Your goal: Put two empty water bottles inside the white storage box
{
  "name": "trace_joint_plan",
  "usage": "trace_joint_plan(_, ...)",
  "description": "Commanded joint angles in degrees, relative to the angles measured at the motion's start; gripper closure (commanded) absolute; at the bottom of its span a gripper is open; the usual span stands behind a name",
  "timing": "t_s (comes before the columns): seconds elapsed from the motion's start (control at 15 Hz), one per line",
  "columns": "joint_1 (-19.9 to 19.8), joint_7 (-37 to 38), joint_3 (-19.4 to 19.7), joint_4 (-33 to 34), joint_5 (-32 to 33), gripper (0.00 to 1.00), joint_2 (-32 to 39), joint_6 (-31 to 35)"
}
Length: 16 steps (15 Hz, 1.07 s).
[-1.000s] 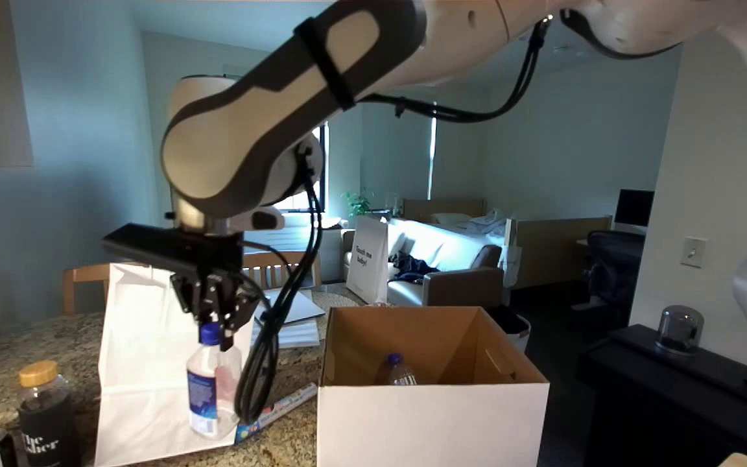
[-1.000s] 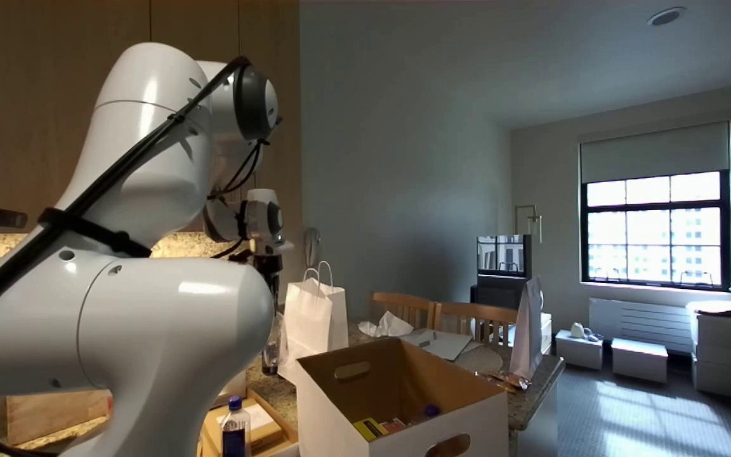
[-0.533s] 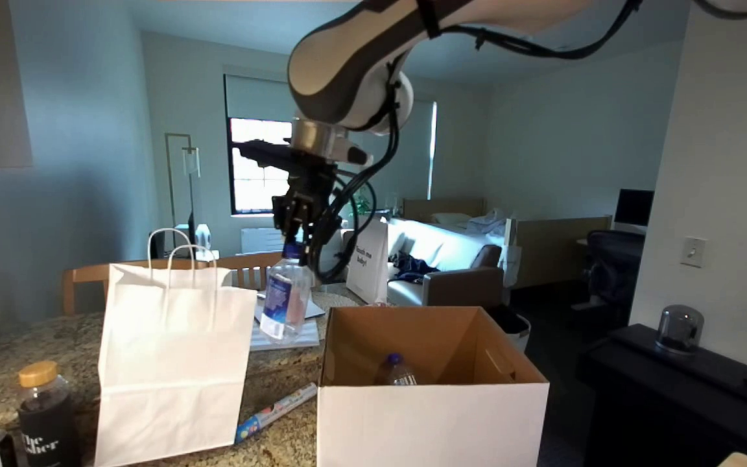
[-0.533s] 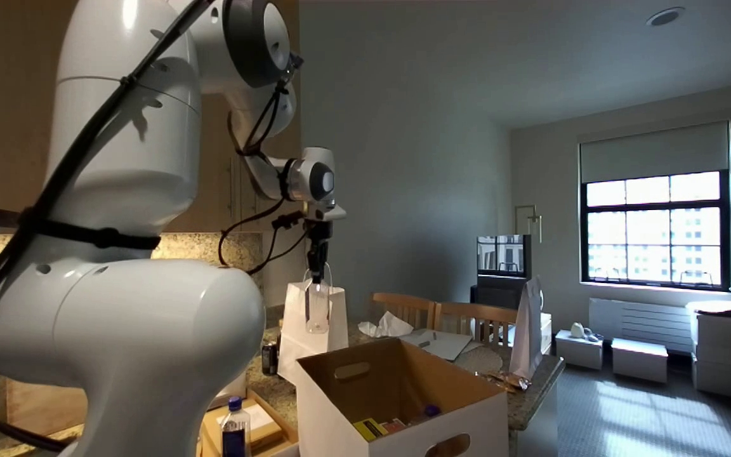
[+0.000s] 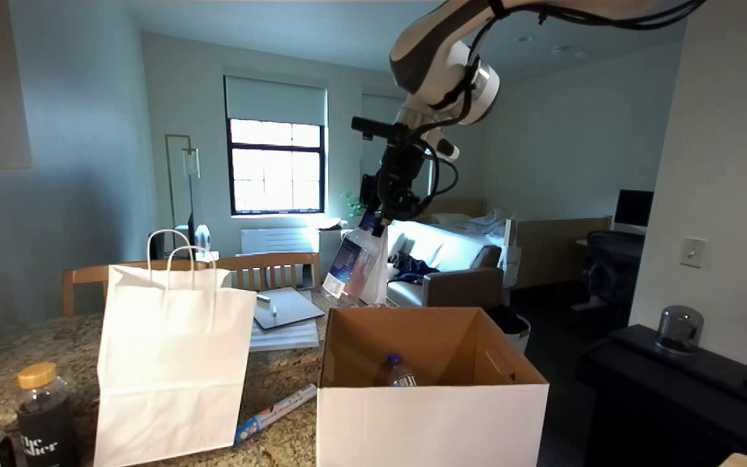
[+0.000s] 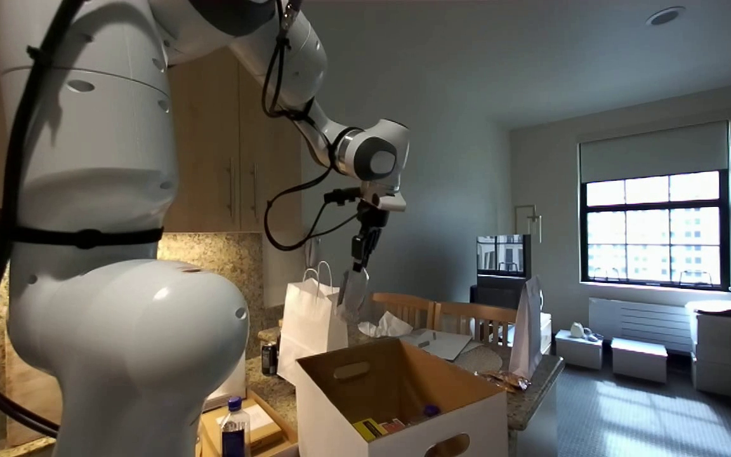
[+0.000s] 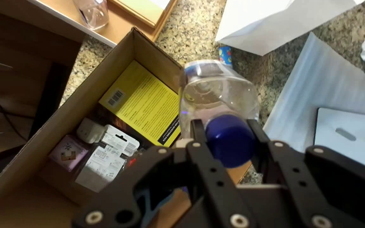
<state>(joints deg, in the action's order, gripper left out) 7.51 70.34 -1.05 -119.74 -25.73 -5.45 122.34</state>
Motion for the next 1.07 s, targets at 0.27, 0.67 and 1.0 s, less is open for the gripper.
trace_joint_plan(0.27,-2.92,16.03,-1.62,-4.17,3.58,0.86,3.81,1.93)
trace_joint_plan(0.67,-2.62,32.10,-1.34,-10.13,6.69,0.86,5.74,12.37)
trace_joint_plan(1.0,0.17,40.41,-3.67,-10.01,10.75,0.86,11.79,17.52)
